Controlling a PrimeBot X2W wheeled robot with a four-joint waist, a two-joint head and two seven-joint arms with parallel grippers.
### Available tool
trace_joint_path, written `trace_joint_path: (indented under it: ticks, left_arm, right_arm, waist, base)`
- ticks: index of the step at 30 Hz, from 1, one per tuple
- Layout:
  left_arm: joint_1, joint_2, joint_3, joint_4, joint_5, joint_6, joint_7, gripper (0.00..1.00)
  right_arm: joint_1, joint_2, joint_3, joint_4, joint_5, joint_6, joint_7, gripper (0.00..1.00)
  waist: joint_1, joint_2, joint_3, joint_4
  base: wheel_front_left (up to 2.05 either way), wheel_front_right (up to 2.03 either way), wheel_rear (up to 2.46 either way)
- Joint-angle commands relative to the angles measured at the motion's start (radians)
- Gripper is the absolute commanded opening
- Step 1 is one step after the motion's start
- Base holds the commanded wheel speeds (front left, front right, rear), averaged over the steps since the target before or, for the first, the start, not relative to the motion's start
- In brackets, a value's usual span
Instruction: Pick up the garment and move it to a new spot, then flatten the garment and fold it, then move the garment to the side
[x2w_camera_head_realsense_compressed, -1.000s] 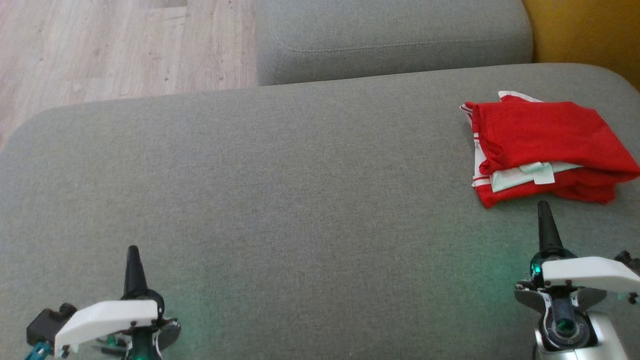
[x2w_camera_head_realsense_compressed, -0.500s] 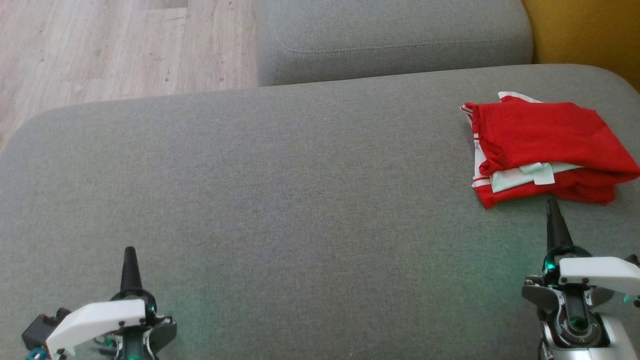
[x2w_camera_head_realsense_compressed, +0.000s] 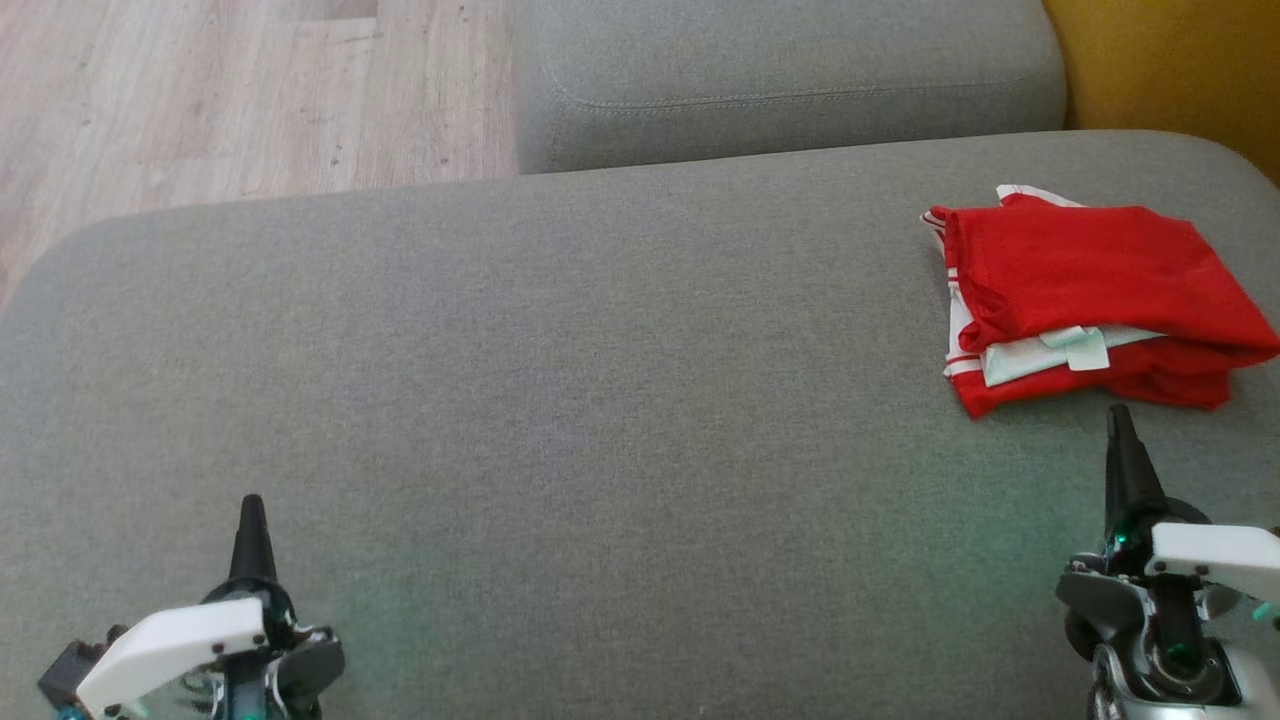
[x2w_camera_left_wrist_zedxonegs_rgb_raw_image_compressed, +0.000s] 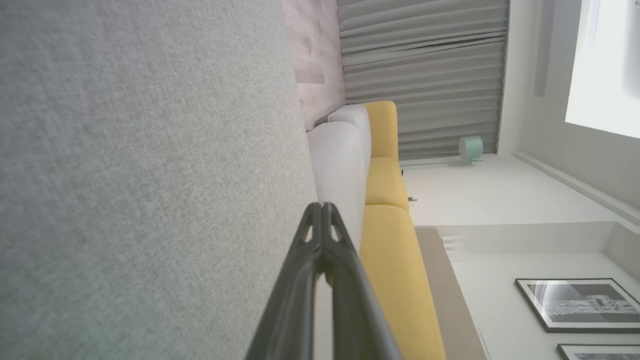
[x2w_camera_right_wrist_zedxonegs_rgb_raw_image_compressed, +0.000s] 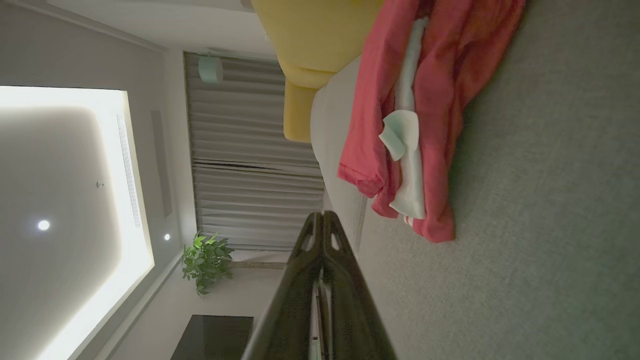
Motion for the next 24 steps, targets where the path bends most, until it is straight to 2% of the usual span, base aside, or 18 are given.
trace_joint_path:
  ticks: [1, 10, 24]
  left_arm:
    - [-0.051, 0.008, 0.037, -0.037, -0.026, -0.012, 0.009, 0.0]
    - [-0.052, 0.009, 0.052, -0.042, -0.106, -0.015, 0.034, 0.0]
    - [-0.052, 0.009, 0.052, -0.042, -0.106, -0.015, 0.034, 0.0]
  right_arm:
    - [-0.024, -0.002, 0.012, -0.045, 0.031, -0.001, 0.014, 0.0]
    - [-0.019, -0.001, -0.005, -0.06, 0.117, -0.001, 0.039, 0.0]
    - [-0.019, -0.001, -0.005, -0.06, 0.117, -0.001, 0.039, 0.0]
  waist:
    - [0.0, 0.0, 0.0, 0.0]
    - [0.0, 0.0, -0.002, 0.001]
    - [0.0, 0.0, -0.002, 0.001]
  base:
    - [0.0, 0.0, 0.0]
    - [0.0, 0.0, 0.0]
    - [0.0, 0.0, 0.0]
